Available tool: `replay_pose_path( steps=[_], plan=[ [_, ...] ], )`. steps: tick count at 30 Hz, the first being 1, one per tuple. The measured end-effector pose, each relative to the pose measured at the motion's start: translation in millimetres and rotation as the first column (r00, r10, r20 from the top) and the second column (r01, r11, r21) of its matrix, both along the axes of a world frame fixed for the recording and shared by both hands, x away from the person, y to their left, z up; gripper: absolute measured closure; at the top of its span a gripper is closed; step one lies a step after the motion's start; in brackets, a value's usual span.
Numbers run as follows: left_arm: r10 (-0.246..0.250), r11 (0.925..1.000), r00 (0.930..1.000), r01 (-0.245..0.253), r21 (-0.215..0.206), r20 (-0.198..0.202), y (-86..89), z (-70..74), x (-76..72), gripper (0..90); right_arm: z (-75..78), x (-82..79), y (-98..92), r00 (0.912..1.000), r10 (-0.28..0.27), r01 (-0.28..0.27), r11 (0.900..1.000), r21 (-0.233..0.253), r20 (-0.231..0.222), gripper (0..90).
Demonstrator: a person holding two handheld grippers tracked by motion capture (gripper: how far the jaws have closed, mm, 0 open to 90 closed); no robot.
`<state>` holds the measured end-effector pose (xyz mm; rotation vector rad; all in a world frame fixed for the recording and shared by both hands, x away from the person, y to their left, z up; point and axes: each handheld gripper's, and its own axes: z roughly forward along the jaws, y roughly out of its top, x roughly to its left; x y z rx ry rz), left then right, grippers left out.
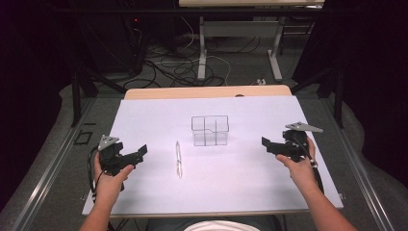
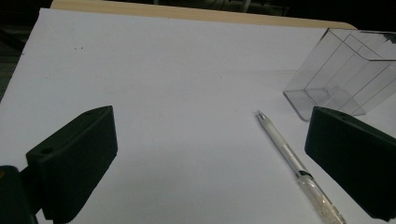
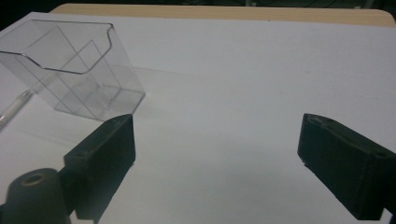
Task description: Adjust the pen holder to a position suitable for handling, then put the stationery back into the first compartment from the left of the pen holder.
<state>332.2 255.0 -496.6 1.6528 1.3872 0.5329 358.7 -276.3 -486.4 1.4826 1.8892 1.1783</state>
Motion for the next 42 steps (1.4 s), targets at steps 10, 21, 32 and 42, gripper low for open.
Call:
replay_pose_path(
  steps=[10,21,32,42],
  plan=[
    [-0.021,0.9998,0.9998,0.021,0.002,-0.005,-4.9,-0.8,1.8,2.4,-10.2,4.3,-17.9,0.9975,-0.029,0.033,0.997,0.075,-0.064,0.0],
    [-0.037,0.9983,0.9991,0.036,-0.046,-0.02,-13.5,1.4,5.5,2.8,-9.7,4.7,-18.1,0.9956,-0.058,0.061,0.997,0.039,-0.073,4.0],
    [-0.054,0.998,0.9978,0.052,-0.036,-0.038,-29.8,2.4,13.4,3.2,-5.7,2.4,-14.4,0.9975,-0.041,0.043,0.999,0.029,-0.057,9.2],
    [-0.043,0.9981,0.9985,0.042,-0.046,-0.033,-35.3,7.2,16.6,6.5,-4.7,1.0,-9.4,0.9989,-0.034,0.036,0.997,0.069,-0.034,5.6]
  ],
)
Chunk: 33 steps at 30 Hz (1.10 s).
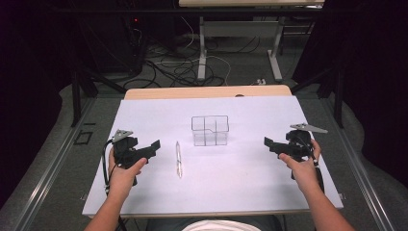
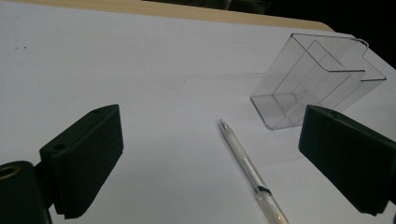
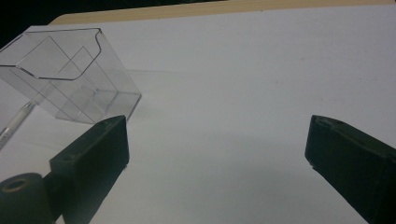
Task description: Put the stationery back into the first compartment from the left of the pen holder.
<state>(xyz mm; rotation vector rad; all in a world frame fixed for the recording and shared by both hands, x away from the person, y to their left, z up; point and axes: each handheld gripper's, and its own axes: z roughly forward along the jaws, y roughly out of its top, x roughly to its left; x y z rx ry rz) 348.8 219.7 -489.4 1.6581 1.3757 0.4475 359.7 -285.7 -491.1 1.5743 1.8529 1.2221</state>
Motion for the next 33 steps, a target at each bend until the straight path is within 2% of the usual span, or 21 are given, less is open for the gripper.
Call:
replay_pose_path(
  steps=[3,6,7,9,13,14,15,17,19,21,23,25,26,27,30,31,33],
  plan=[
    [0.007,0.9999,1.0,-0.007,-0.013,-0.004,-1.0,1.4,1.2,6.8,-0.7,-1.1,3.1,0.9999,0.002,-0.002,1.0,-0.007,-0.015,5.6],
    [0.015,0.9994,0.9999,-0.015,-0.032,-0.003,-1.7,4.5,1.6,9.4,-0.4,-2.9,4.7,1.0,0.007,-0.008,0.999,-0.043,-0.004,5.5],
    [0.022,0.9984,0.9997,-0.022,-0.053,-0.015,-2.9,6.1,1.4,11.5,-0.2,-3.2,4.5,1.0,0.008,-0.008,0.999,-0.046,0.003,5.5],
    [0.027,0.997,0.9995,-0.028,-0.073,-0.015,-3.6,8.8,1.6,16.1,-0.2,-3.3,4.3,1.0,0.006,-0.006,0.999,-0.046,0.003,5.5],
    [0.032,0.9946,0.9992,-0.034,-0.098,-0.024,-7.7,12.9,5.2,16.2,-1.6,-6.7,1.9,0.9996,-0.028,0.028,0.999,-0.041,0.0,5.5],
    [0.024,0.9948,0.9993,-0.026,-0.099,-0.03,-8.6,13.6,6.5,16.4,-1.5,-6.9,1.6,0.9996,-0.03,0.03,0.999,-0.043,-0.001,5.5],
    [0.0,0.9944,0.9984,-0.006,-0.106,-0.057,-11.8,14.6,9.7,18.7,-1.6,-7.2,1.7,0.9994,-0.035,0.035,0.999,-0.042,0.003,5.5],
    [0.002,0.9956,0.9978,-0.008,-0.094,-0.067,-14.1,14.7,11.1,26.2,-1.7,-7.0,1.4,0.9995,-0.03,0.03,0.998,-0.048,0.01,5.5],
    [-0.02,0.9956,0.9931,0.009,-0.093,-0.116,-20.5,14.6,16.6,30.8,-2.2,-7.4,1.1,0.9995,-0.03,0.031,0.998,-0.056,0.013,5.5],
    [-0.022,0.9961,0.9925,0.012,-0.087,-0.12,-23.1,14.4,18.4,35.3,-3.0,-8.1,0.6,0.9994,-0.029,0.03,0.998,-0.058,0.016,5.5],
    [-0.049,0.9941,0.9878,0.033,-0.104,-0.148,-30.3,15.4,23.4,39.7,-4.5,-7.8,0.0,0.9994,-0.033,0.034,0.998,-0.061,0.015,5.8],
    [-0.046,0.995,0.989,0.033,-0.095,-0.14,-32.5,15.6,24.9,40.3,-5.9,-7.1,0.3,0.999,-0.043,0.043,0.998,-0.053,0.01,6.5],
    [-0.07,0.991,0.9871,0.053,-0.123,-0.144,-36.3,15.2,28.3,41.1,-6.3,-6.5,0.4,0.9989,-0.046,0.046,0.998,-0.053,0.007,6.8],
    [-0.077,0.9896,0.9837,0.056,-0.133,-0.162,-37.5,15.0,30.1,41.7,-6.7,-6.1,0.6,0.999,-0.045,0.046,0.998,-0.052,0.006,7.1],
    [-0.069,0.99,0.9829,0.046,-0.134,-0.171,-39.6,13.3,33.2,43.0,-7.0,-6.3,1.1,0.9994,-0.036,0.036,0.997,-0.062,0.004,7.5],
    [-0.028,0.9919,0.9834,0.006,-0.127,-0.179,-40.3,12.3,34.5,44.1,-6.8,-6.5,1.2,0.9993,-0.037,0.038,0.997,-0.065,0.008,7.9],
    [-0.029,0.9925,0.9817,0.006,-0.122,-0.188,-39.2,12.4,35.5,44.3,-6.2,-7.2,0.3,0.9988,-0.046,0.048,0.997,-0.068,0.018,11.0]
  ],
)
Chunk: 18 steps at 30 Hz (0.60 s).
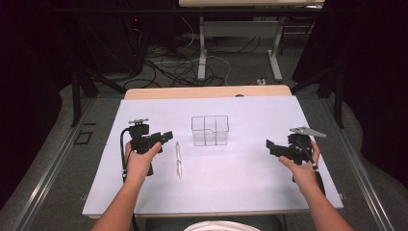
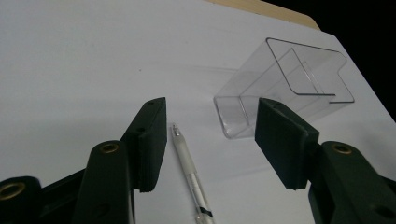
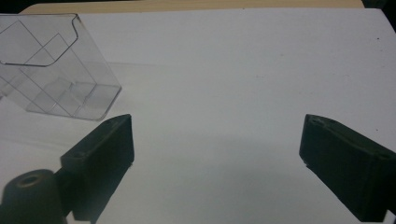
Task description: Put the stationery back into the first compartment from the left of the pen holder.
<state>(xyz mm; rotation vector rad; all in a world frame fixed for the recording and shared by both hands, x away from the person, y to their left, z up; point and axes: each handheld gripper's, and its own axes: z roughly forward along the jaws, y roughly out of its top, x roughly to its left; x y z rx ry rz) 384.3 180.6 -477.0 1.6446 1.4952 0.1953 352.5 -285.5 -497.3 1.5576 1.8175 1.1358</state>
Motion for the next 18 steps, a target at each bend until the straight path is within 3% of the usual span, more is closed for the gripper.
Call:
replay_pose_path(
  steps=[1,4,8,9,10,13,18],
  plan=[
    [0.019,0.9998,0.9998,-0.019,-0.003,0.009,-0.4,-1.3,1.1,45.7,0.3,-0.2,-1.1,1.0,-0.004,0.004,1.0,0.0,-0.003,13.1],
    [0.021,0.9998,0.9991,-0.021,0.0,-0.037,0.8,-3.4,5.4,47.6,-1.5,0.5,-2.9,0.9998,-0.008,0.009,1.0,0.014,-0.016,14.4],
    [0.02,0.9996,0.9919,-0.022,-0.015,-0.125,0.9,-7.3,11.1,47.6,-2.8,1.6,-3.4,0.9995,-0.012,0.013,1.0,0.017,-0.028,14.5],
    [0.02,0.9996,0.9919,-0.022,-0.015,-0.125,0.9,-7.3,11.1,47.6,-2.8,1.8,-3.5,0.9996,-0.011,0.011,1.0,0.012,-0.025,14.5],
    [0.02,0.9994,0.9874,-0.024,-0.026,-0.157,0.0,-10.2,14.0,47.6,-2.9,1.8,-3.6,0.9997,-0.007,0.008,1.0,0.009,-0.022,14.5],
    [0.012,0.9997,0.9846,-0.016,-0.021,-0.174,0.5,-13.1,16.9,47.6,-2.8,1.4,-2.5,0.9997,-0.007,0.008,1.0,0.018,-0.024,14.4],
    [0.021,0.9993,0.97,-0.028,-0.027,-0.242,-2.9,-19.2,22.5,51.1,-3.4,1.8,-2.2,0.9997,-0.005,0.005,1.0,0.024,-0.026,14.5]
  ],
)
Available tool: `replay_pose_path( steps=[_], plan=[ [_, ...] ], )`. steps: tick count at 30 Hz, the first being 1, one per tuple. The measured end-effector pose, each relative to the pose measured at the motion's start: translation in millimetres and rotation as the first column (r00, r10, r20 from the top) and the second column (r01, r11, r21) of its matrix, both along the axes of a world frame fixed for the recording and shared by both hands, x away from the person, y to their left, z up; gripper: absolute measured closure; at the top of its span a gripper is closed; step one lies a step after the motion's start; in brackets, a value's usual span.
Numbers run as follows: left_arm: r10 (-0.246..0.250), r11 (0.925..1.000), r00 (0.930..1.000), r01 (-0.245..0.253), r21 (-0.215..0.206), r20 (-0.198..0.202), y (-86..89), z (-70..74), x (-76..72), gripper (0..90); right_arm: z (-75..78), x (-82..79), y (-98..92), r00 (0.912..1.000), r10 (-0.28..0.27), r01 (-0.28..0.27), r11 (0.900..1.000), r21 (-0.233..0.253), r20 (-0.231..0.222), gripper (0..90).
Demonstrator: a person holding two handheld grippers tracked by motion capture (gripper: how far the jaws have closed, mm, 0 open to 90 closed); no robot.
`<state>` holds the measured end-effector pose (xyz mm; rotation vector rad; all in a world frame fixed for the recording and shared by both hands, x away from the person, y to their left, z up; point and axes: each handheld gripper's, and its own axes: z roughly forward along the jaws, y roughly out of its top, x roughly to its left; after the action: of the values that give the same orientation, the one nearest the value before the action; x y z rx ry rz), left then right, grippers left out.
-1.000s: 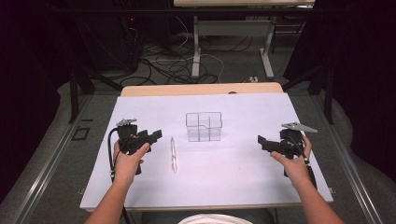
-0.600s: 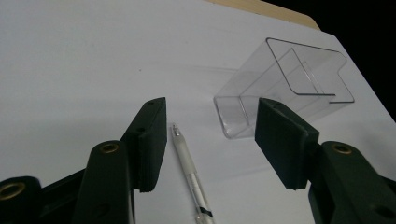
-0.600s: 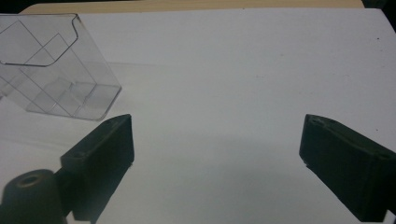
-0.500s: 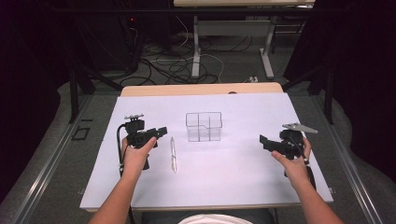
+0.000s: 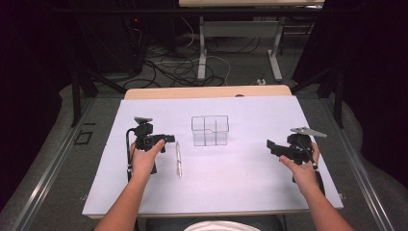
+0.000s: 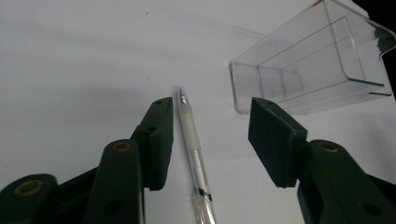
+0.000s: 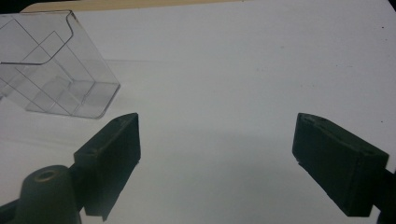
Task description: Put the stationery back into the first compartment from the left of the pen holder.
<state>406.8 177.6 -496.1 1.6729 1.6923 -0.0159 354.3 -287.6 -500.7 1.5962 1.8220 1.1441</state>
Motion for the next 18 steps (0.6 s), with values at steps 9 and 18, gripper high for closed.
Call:
replay_pose_path(
  steps=[9,18],
  plan=[
    [-0.021,0.999,0.9957,0.024,0.037,-0.09,-12.6,-17.0,6.7,58.0,-1.3,1.0,0.2,1.0,0.002,-0.002,1.0,-0.009,-0.004,14.5],
    [-0.02,0.9977,0.989,0.029,0.061,-0.147,-19.7,-27.1,10.1,62.9,-1.6,0.9,-0.2,1.0,0.002,-0.002,1.0,-0.006,-0.004,14.5]
  ],
)
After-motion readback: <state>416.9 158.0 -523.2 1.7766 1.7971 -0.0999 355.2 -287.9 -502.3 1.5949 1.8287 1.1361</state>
